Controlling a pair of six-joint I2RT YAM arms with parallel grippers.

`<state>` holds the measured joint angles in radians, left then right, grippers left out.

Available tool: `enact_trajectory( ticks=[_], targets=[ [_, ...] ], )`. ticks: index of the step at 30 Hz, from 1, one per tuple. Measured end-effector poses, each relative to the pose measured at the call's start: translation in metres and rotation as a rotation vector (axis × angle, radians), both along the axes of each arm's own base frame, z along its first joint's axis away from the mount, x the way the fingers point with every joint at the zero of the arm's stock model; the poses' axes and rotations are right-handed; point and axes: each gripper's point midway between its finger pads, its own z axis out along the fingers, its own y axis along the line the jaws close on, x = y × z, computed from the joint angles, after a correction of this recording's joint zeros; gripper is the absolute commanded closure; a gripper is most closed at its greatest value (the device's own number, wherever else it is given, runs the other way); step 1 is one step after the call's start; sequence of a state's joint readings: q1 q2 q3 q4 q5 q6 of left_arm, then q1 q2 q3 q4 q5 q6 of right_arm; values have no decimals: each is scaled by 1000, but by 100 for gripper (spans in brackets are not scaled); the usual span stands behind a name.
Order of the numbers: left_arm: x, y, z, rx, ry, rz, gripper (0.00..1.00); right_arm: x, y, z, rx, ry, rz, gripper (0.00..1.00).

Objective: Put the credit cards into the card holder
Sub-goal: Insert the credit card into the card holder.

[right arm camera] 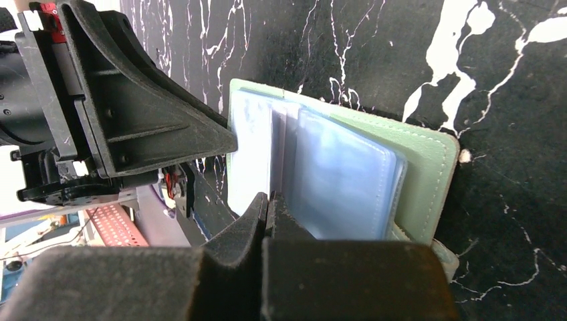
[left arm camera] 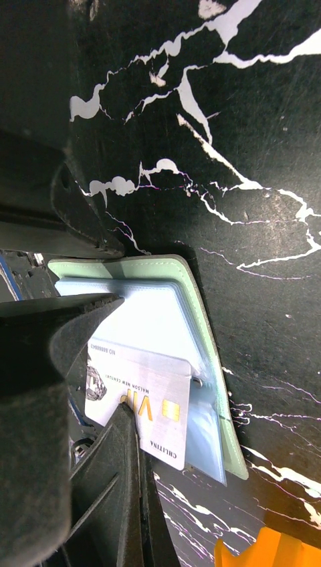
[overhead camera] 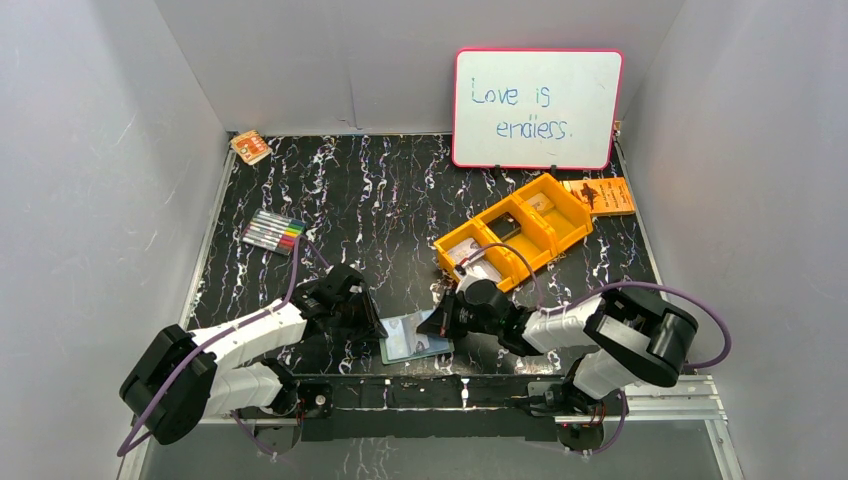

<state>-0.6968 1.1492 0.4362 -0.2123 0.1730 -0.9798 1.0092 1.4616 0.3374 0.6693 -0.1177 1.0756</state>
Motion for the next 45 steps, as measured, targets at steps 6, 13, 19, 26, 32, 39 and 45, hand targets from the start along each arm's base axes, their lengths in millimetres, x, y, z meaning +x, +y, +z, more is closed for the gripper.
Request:
enact_trajectory(
  ticks=[6,13,19,26,32,39,45],
  targets=[
    [0,0,0,-4,3,4,76,4,-2,-6,5,10,-48,100],
    [-1,0,0,-13,-1,13,77,6,5,-7,22,4,-81,100],
    [-1,0,0,-20,0,22,78,6,8,-7,28,1,-90,100],
    [-1,0,0,-21,5,29,80,3,7,-5,22,-2,-84,100],
    [-1,0,0,-22,9,36,81,-2,5,-4,8,2,-73,100],
    [-2,-1,-1,-26,9,39,82,-3,5,-5,2,-2,-66,100],
    [-3,0,-1,-30,9,43,82,-2,10,-5,-5,-4,-51,100]
  ],
)
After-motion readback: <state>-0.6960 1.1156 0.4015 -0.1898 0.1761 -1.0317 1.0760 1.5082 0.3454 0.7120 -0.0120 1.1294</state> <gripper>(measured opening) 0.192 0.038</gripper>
